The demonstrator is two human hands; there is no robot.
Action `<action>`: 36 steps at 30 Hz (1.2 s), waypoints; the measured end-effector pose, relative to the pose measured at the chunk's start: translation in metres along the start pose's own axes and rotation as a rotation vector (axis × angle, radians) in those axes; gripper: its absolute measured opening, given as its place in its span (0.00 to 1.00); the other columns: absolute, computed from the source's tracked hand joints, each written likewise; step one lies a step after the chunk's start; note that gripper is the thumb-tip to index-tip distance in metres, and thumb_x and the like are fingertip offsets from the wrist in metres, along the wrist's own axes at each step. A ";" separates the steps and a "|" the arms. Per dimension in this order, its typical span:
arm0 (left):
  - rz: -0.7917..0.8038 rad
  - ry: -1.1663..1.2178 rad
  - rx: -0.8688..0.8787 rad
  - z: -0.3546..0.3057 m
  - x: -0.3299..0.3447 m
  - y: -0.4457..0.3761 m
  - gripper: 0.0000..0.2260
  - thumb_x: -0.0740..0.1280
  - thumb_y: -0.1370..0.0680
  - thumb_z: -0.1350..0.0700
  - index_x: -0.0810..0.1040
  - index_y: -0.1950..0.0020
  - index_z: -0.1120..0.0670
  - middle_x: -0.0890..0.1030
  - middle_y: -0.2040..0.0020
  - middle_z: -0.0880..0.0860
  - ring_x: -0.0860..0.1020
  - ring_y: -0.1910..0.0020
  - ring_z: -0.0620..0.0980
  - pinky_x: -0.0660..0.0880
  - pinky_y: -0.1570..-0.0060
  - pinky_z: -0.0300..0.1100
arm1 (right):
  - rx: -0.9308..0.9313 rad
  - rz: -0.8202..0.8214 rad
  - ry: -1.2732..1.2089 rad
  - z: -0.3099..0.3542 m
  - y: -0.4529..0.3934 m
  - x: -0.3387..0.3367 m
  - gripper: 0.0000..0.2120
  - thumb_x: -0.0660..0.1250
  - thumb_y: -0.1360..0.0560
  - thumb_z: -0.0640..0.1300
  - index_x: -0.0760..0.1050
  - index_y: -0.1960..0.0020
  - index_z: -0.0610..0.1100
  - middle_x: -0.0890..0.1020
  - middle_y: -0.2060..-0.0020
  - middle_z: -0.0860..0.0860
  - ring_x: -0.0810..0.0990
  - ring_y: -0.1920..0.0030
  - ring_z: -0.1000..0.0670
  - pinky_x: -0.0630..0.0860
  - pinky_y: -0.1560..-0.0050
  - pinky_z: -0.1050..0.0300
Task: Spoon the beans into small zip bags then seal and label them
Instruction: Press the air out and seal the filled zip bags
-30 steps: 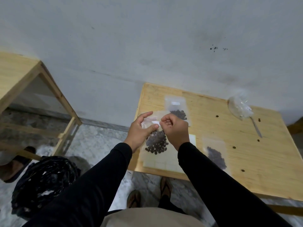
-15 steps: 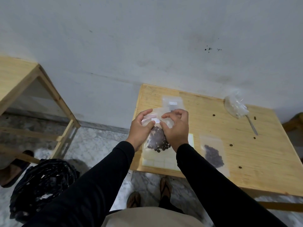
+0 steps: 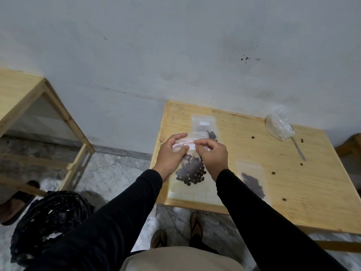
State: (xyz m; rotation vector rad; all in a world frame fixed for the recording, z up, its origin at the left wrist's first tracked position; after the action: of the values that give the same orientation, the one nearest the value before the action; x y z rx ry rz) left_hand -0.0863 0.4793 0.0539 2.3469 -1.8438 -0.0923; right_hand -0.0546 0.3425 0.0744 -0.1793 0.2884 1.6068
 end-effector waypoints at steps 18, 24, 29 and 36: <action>-0.011 -0.095 -0.031 -0.001 0.040 -0.042 0.08 0.65 0.22 0.60 0.80 0.48 0.48 0.81 0.55 0.44 0.77 0.65 0.41 0.76 0.59 0.32 | 0.036 0.007 -0.043 -0.003 -0.046 -0.031 0.07 0.68 0.27 0.37 0.81 0.60 0.47 0.83 0.60 0.57 0.79 0.54 0.60 0.72 0.47 0.67; -0.126 -0.071 -0.052 0.000 0.050 -0.070 0.10 0.63 0.21 0.60 0.80 0.45 0.48 0.79 0.63 0.45 0.74 0.68 0.42 0.75 0.66 0.35 | 0.090 0.203 0.027 -0.013 -0.070 -0.042 0.05 0.72 0.31 0.40 0.82 0.58 0.50 0.84 0.56 0.55 0.80 0.53 0.55 0.76 0.51 0.61; -0.174 -0.086 -0.077 0.007 0.064 -0.086 0.10 0.64 0.21 0.59 0.79 0.44 0.47 0.81 0.52 0.43 0.77 0.59 0.44 0.76 0.54 0.38 | 0.190 0.198 0.043 -0.028 -0.100 -0.051 0.05 0.73 0.32 0.41 0.83 0.57 0.49 0.85 0.61 0.49 0.82 0.59 0.50 0.80 0.54 0.56; -0.245 -0.229 -0.160 0.027 0.065 -0.110 0.13 0.67 0.24 0.63 0.79 0.41 0.53 0.82 0.47 0.52 0.77 0.53 0.43 0.73 0.45 0.31 | 0.262 0.098 0.061 -0.053 -0.153 -0.055 0.07 0.72 0.30 0.39 0.81 0.56 0.50 0.84 0.56 0.52 0.82 0.53 0.50 0.79 0.51 0.60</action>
State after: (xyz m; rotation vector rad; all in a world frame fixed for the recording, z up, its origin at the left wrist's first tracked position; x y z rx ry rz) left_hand 0.0308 0.4389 0.0129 2.5209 -1.5576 -0.5378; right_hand 0.0980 0.2807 0.0286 -0.0126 0.5578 1.6449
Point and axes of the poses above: each hand's wrist, its own y-axis away from the middle knuckle, its own x-axis out of the palm, z = x × y, the point moved 3 cm from there along -y, towards the middle knuckle
